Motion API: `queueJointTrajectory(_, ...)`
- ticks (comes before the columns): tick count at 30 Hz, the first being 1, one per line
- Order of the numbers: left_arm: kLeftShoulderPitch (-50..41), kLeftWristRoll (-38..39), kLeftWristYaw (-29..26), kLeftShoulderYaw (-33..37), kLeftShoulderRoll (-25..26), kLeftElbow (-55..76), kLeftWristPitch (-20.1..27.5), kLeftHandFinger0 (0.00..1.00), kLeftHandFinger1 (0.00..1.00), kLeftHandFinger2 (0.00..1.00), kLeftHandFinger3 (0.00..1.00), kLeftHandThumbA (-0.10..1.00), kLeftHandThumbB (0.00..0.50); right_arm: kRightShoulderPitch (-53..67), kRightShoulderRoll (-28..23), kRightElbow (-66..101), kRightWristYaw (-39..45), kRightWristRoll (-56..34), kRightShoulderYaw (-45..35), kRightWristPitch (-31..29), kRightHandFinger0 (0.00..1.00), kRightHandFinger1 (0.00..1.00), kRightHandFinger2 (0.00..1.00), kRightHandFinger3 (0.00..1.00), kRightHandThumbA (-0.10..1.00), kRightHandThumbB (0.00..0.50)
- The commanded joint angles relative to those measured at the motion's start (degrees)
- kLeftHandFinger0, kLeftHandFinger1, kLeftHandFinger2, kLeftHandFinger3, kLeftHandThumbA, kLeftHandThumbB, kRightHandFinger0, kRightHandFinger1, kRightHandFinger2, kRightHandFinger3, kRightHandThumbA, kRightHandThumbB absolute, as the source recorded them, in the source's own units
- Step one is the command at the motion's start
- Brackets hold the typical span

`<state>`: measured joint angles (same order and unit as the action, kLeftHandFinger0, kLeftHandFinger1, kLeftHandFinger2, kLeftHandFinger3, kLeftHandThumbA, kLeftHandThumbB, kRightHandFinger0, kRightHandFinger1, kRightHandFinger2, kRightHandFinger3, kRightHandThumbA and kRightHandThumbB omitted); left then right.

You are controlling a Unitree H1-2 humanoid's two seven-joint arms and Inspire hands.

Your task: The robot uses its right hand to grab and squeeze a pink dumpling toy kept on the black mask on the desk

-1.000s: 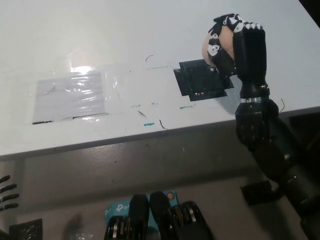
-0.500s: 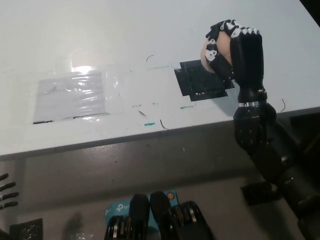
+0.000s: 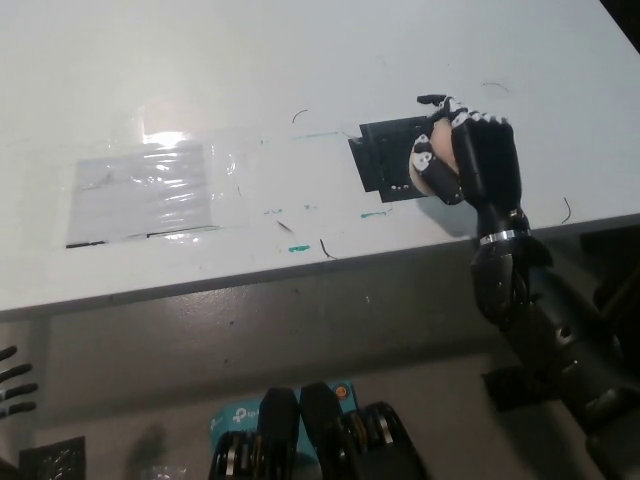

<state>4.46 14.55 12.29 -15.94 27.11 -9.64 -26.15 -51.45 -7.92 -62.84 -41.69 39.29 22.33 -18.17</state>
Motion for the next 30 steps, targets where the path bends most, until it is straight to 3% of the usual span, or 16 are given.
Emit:
queueJointTrajectory(1, 0.63, 0.44, 0.43, -0.51, 1.25, 1.25, -0.05, 0.7, 0.73, 0.79, 0.86, 1.0, 0.131, -2.72, 0.28, 2.02, 10.65, -1.07, 0.18, 9.13, 0.55, 0.91, 1.0, 1.0, 0.07, 0.097)
queueJointTrajectory(2, 0.41, 0.43, 0.28, -0.59, 1.14, 1.86, -0.14, 0.7, 0.73, 0.8, 0.87, 1.0, 0.115, -2.42, 0.35, 3.44, 13.51, -0.72, 0.36, 12.74, 0.94, 1.0, 1.0, 1.0, 0.18, 0.118)
queueJointTrajectory(3, 0.36, 0.52, 0.37, -0.61, 1.16, 1.85, -0.12, 0.72, 0.74, 0.81, 0.89, 1.0, 0.112, -2.26, 0.29, 4.11, 14.47, -0.16, 0.7, 14.3, 1.0, 1.0, 1.0, 1.0, 0.31, 0.164)
queueJointTrajectory(6, 0.4, 0.55, 0.58, -0.59, 1.29, 1.18, 0.05, 0.74, 0.75, 0.8, 0.88, 1.0, 0.123, -1.35, 0.09, 6.84, 16.28, 1.17, 1.66, 17.55, 1.0, 1.0, 1.0, 1.0, 0.42, 0.231)
queueJointTrajectory(7, 0.4, 0.55, 0.58, -0.59, 1.29, 1.18, 0.05, 0.75, 0.75, 0.8, 0.88, 1.0, 0.124, -1.22, 0.04, 7.25, 16.57, 1.14, 1.71, 17.89, 1.0, 1.0, 1.0, 1.0, 0.42, 0.231)
queueJointTrajectory(9, 0.3, 0.41, 0.34, -0.55, 1.29, 1.4, -0.44, 0.74, 0.75, 0.82, 0.89, 1.0, 0.119, -0.13, -0.11, 10.09, 18.37, 1.31, 1.98, 19.52, 1.0, 1.0, 1.0, 1.0, 0.53, 0.307)
queueJointTrajectory(11, 0.27, 0.32, 0.06, -0.53, 1.19, 1.65, -0.75, 0.73, 0.75, 0.82, 0.88, 1.0, 0.118, 0.5, -0.65, 12.64, 20.98, 2.11, 2.91, 21.44, 1.0, 1.0, 1.0, 1.0, 0.6, 0.314)
queueJointTrajectory(13, 0.3, 0.24, 0.23, -0.43, 1.18, 1.34, -0.34, 0.73, 0.74, 0.82, 0.89, 1.0, 0.117, 1.19, -0.98, 14.48, 21.09, 2.37, 3.25, 21.89, 1.0, 1.0, 1.0, 1.0, 0.65, 0.371)
queueJointTrajectory(18, -0.05, 0.14, 0.16, -0.43, 1.18, 1.49, -0.45, 0.74, 0.76, 0.81, 0.9, 1.0, 0.12, 2.64, -1.22, 18.71, 23.01, 2.35, 3.48, 23.81, 1.0, 1.0, 1.0, 1.0, 0.77, 0.457)
queueJointTrajectory(26, -0.51, 0.19, 0.24, -0.4, 1.14, 1.64, -0.47, 0.73, 0.73, 0.79, 0.86, 1.0, 0.117, 4.16, -1.86, 23.49, 25.89, 2.08, 3.19, 25.23, 1.0, 1.0, 1.0, 1.0, 0.77, 0.434)
queueJointTrajectory(30, -0.6, 0.31, 0.07, -0.56, 0.88, 1.53, -0.47, 0.71, 0.73, 0.8, 0.89, 1.0, 0.127, 5.28, -2.8, 27.03, 25.44, 1.85, 2.65, 23.37, 1.0, 1.0, 1.0, 1.0, 0.63, 0.375)
